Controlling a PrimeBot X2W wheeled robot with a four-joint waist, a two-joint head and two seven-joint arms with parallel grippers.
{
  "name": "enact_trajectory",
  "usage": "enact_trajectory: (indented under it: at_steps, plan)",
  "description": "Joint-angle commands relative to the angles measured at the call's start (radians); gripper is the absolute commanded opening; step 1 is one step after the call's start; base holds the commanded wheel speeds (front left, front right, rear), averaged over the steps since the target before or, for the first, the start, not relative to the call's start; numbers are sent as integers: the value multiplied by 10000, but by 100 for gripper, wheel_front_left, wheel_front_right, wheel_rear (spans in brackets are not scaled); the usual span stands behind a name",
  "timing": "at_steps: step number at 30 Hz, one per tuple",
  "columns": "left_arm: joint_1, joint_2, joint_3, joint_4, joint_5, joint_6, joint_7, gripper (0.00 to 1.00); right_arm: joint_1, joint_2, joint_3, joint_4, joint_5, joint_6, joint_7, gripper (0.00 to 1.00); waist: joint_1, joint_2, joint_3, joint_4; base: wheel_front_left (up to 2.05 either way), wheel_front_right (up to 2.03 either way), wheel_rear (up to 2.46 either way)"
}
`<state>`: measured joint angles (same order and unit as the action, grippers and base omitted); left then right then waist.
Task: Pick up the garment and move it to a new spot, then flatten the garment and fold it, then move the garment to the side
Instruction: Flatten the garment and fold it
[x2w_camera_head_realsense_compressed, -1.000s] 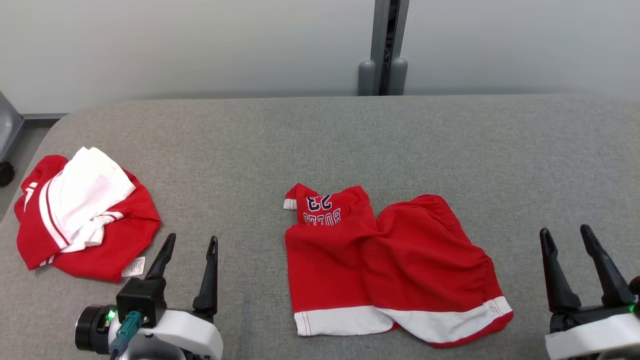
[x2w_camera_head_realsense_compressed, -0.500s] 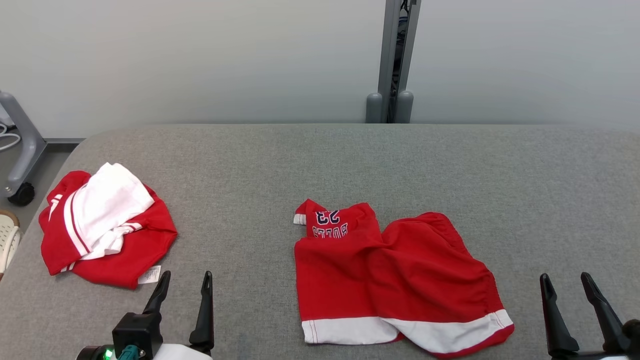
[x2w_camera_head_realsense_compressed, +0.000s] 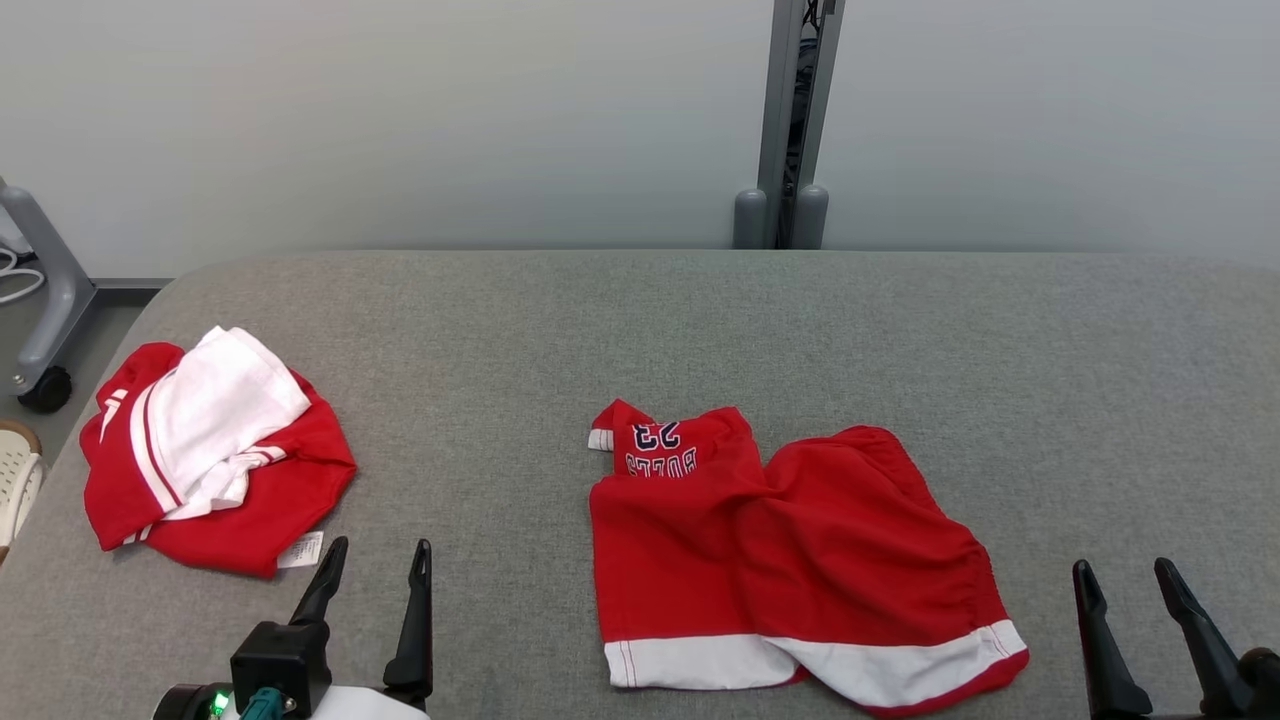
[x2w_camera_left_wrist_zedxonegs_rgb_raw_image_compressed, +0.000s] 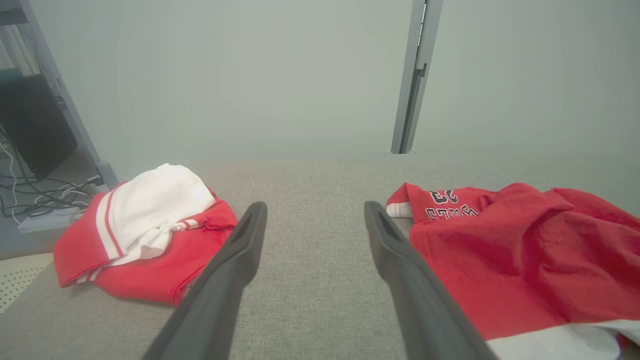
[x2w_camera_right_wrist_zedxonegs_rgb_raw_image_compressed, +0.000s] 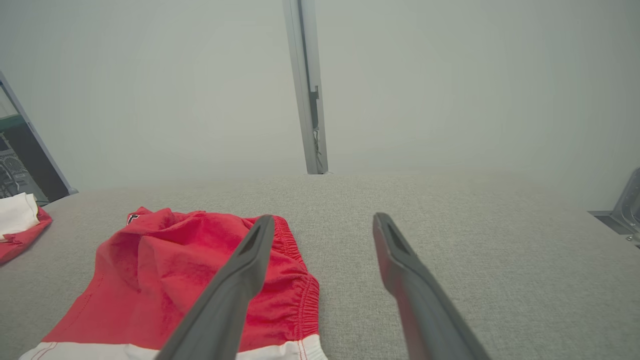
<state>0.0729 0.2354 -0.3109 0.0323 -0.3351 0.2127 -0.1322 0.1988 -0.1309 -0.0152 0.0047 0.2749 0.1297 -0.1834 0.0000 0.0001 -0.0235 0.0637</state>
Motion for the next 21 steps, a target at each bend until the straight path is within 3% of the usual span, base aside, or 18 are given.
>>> enact_trajectory:
  at_steps: [1, 16, 21]
  plan:
    - [-152, 52, -7, 20, 72, -9, 9, 100, 19, -90, 0, -25, 51, 21, 55, 100, 0, -1, 14, 15, 0, 0, 0]
    - [-399, 106, -260, -87, 79, -117, 108, 100, -205, -231, 197, 28, 194, 21, 89, 100, 0, -1, 216, 107, 0, 0, 0]
    - [-574, 81, -569, -176, -97, -418, 473, 100, -245, -314, 312, 19, 286, 21, 309, 100, 0, -1, 353, 108, 0, 0, 0]
